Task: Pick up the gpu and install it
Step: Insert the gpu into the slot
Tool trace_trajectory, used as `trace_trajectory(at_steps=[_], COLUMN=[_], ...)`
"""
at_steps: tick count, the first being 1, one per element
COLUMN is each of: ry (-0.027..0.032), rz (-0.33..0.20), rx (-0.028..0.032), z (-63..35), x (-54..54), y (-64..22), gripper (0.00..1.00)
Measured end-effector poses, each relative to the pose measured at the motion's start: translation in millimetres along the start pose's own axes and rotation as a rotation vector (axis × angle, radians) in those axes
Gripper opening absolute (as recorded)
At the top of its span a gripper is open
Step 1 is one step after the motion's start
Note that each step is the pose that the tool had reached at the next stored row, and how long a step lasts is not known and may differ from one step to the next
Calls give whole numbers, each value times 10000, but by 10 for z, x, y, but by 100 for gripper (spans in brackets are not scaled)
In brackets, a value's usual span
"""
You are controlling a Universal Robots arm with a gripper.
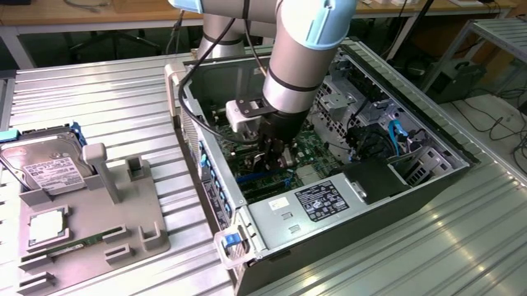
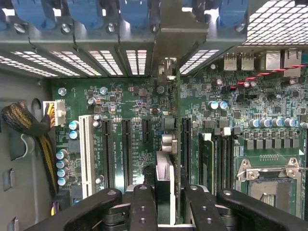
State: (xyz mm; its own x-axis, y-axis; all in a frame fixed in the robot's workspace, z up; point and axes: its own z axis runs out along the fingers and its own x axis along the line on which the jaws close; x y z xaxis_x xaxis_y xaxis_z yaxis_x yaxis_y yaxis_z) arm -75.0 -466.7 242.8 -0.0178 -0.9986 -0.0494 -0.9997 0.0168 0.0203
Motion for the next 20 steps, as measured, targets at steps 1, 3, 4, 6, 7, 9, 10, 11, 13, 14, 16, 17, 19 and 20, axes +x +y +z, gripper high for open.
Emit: trace_trajectory(at_steps=[1,3,4,6,7,9,10,11,13,14,16,17,19,20], ry=[0,-1,0,-1,1,2,4,2,-3,-4,-8,-16,-3,-9], rz=[0,0,0,0,0,0,0,1,1,0,0,0,0,0], rx=[1,0,0,0,-1,-2,-4,-4,-1,-1,2,5,-1,2], z=[11,19,24,37,42,57,71,81,87,88,81,59,43,43], x=[0,1,1,2,2,3,4,5,4,4,3,1,2,1], y=[0,0,-1,-1,-1,-1,-1,-1,-1,-2,-2,-2,-1,-1], gripper=[28,28,28,28,28,28,28,28,28,28,28,28,28,28])
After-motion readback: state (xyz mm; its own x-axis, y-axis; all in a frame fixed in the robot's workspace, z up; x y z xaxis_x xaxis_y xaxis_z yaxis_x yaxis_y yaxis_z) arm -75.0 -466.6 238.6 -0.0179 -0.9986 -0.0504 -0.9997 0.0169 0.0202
